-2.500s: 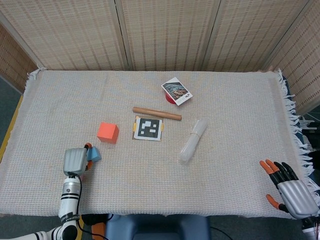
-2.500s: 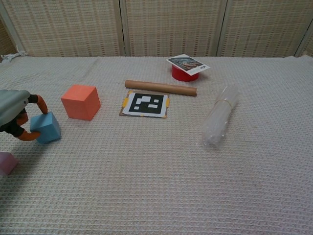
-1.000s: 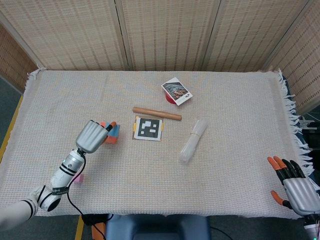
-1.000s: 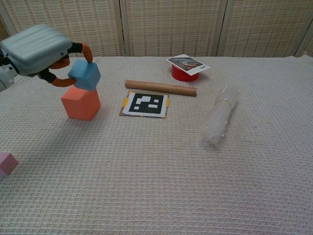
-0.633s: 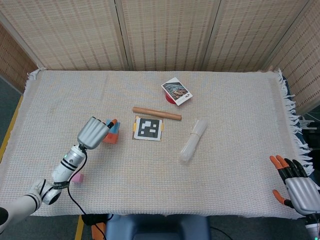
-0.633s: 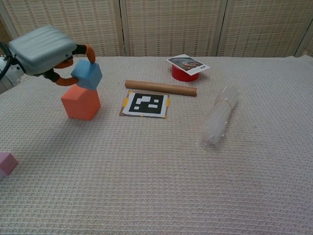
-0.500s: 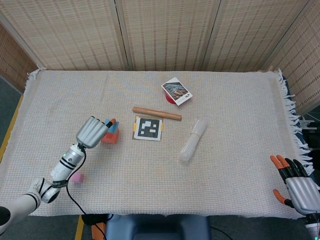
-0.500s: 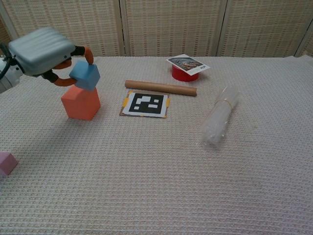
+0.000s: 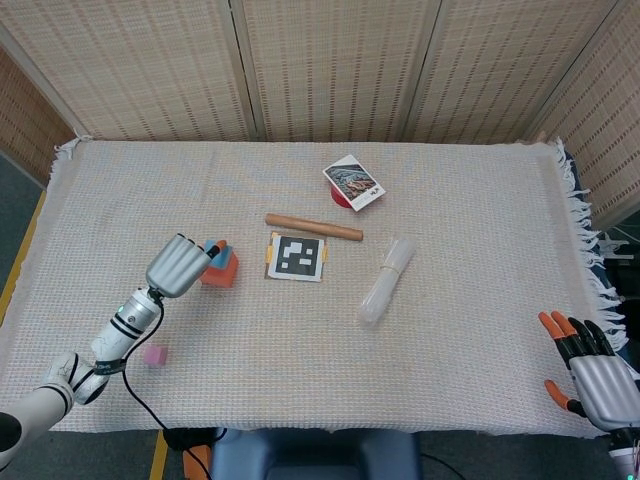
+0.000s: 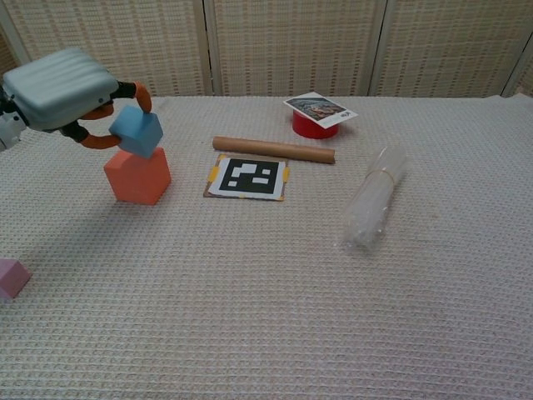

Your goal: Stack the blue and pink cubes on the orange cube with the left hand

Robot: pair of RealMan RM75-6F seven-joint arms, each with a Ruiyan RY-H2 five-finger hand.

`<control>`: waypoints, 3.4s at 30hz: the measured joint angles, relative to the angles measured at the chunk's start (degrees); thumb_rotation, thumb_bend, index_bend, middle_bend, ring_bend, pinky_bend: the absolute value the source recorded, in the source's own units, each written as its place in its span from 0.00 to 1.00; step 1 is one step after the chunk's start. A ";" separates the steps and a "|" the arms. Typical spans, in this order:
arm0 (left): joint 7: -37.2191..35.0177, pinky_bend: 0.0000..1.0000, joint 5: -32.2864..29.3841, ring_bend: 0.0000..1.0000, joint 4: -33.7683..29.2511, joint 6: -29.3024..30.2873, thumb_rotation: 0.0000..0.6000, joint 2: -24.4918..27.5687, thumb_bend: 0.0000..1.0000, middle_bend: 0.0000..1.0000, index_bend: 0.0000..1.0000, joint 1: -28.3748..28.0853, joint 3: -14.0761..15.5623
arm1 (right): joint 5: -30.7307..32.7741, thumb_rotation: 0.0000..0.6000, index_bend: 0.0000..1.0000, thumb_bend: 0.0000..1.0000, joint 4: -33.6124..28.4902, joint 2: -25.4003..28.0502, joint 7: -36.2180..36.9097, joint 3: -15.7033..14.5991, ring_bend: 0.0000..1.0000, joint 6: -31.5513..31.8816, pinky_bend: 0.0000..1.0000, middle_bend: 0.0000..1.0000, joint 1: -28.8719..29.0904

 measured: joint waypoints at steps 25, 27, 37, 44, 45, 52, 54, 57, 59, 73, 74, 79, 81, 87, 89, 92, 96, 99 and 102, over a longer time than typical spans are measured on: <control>1.21 1.00 -0.67 1.00 -2.87 -0.05 1.00 1.49 0.28 1.00 0.45 1.15 1.44 | -1.01 1.00 0.00 0.22 -0.30 0.15 0.13 -0.31 0.00 0.36 0.00 0.00 -0.28; 1.44 1.00 -0.84 1.00 -2.91 -0.26 1.00 1.39 0.28 1.00 0.45 1.12 1.39 | -0.93 1.00 0.00 0.22 -0.30 0.13 0.05 -0.31 0.00 0.15 0.00 0.00 -0.21; 1.30 1.00 -1.26 1.00 -2.73 -0.73 1.00 1.13 0.27 1.00 0.45 0.95 1.23 | -0.44 1.00 0.00 0.22 -0.42 -0.03 -0.56 -0.22 0.00 -0.47 0.00 0.00 0.00; 1.60 1.00 -1.82 1.00 -2.51 -1.62 1.00 0.86 0.28 1.00 0.43 0.87 1.16 | -0.27 1.00 0.00 0.22 -0.48 -0.03 -0.57 -0.12 0.00 -0.50 0.00 0.00 0.02; 1.67 1.00 -1.86 1.00 -2.49 -1.67 1.00 0.85 0.28 1.00 0.43 0.85 1.14 | -0.26 1.00 0.00 0.22 -0.48 -0.02 -0.57 -0.12 0.00 -0.52 0.00 0.00 0.03; 2.56 1.00 -2.17 1.00 -3.24 -2.28 1.00 1.22 0.28 1.00 0.41 0.72 1.06 | -0.16 1.00 0.00 0.22 -0.54 0.08 -0.48 -0.09 0.00 -0.62 0.00 0.00 0.08; 2.75 1.00 -2.20 1.00 -3.36 -2.41 1.00 1.28 0.28 1.00 0.39 0.70 1.07 | -0.15 1.00 0.00 0.22 -0.55 0.08 -0.47 -0.08 0.00 -0.60 0.00 0.00 0.08; 3.49 1.00 -2.30 1.00 -3.62 -2.74 1.00 1.43 0.28 1.00 0.34 0.70 1.11 | -0.14 1.00 0.00 0.22 -0.58 0.09 -0.45 -0.07 0.00 -0.50 0.00 0.00 0.02; 3.75 1.00 -2.43 1.00 -3.94 -2.56 1.00 1.52 0.28 1.00 0.31 0.72 0.94 | -0.11 1.00 0.00 0.22 -0.63 0.09 -0.52 -0.08 0.00 -0.51 0.00 0.00 0.00; 4.48 1.00 -3.46 1.00 -5.61 -2.85 1.00 2.01 0.28 1.00 0.25 0.88 0.27 | -0.49 1.00 0.00 0.22 -0.66 0.21 -0.20 -0.18 0.00 -0.11 0.00 0.00 -0.17; 4.34 1.00 -3.48 1.00 -6.05 -2.62 1.00 2.20 0.28 1.00 0.25 1.00 0.24 | -0.48 1.00 0.00 0.22 -0.66 0.24 -0.11 -0.16 0.00 -0.09 0.00 0.00 -0.17; 1.58 1.00 -3.44 1.00 -12.16 -0.04 1.00 4.90 0.28 1.00 0.24 3.21 0.81 | -0.69 1.00 0.00 0.22 -0.60 0.51 0.56 -0.17 0.00 0.29 0.00 0.00 -0.29; -0.92 1.00 -3.32 1.00 -16.65 1.38 1.00 7.10 0.28 1.00 0.24 5.13 1.80 | -0.81 1.00 0.00 0.22 -0.49 0.60 0.88 -0.18 0.00 0.43 0.00 0.00 -0.35; -10.21 1.00 -2.35 1.00 -32.18 3.74 1.00 16.41 0.27 1.00 0.21 12.89 9.14 | -1.50 1.00 0.00 0.22 -0.50 0.54 1.01 -0.46 0.00 0.19 0.00 0.00 -0.23; -12.90 1.00 -1.78 1.00 -35.32 4.14 1.00 19.12 0.27 1.00 0.20 15.70 12.35 | -1.86 1.00 0.00 0.22 -0.61 0.45 0.89 -0.62 0.00 0.02 0.00 0.00 -0.14; -16.34 1.00 -0.97 1.00 -37.11 4.47 1.00 21.20 0.27 1.00 0.20 19.87 16.34 | -2.45 1.00 0.00 0.22 -0.73 0.35 0.75 -0.88 0.00 -0.24 0.00 0.00 0.01; -18.16 1.00 -0.79 1.00 -35.46 3.63 1.00 20.86 0.27 1.00 0.20 22.32 17.88 | -2.80 1.00 0.00 0.22 -0.85 0.24 0.62 -1.08 0.00 -0.62 0.00 0.00 0.22; -18.31 1.00 -1.31 1.00 -33.22 3.03 1.00 19.85 0.27 1.00 0.20 23.06 17.44 | -3.12 1.00 0.00 0.22 -0.88 0.21 0.56 -1.26 0.00 -0.77 0.00 0.00 0.31; -18.49 1.00 -2.21 1.00 -30.75 2.42 1.00 18.44 0.27 1.00 0.20 23.56 16.22 | -3.29 1.00 0.00 0.22 -0.94 0.25 0.55 -1.37 0.00 -0.67 0.00 0.00 0.26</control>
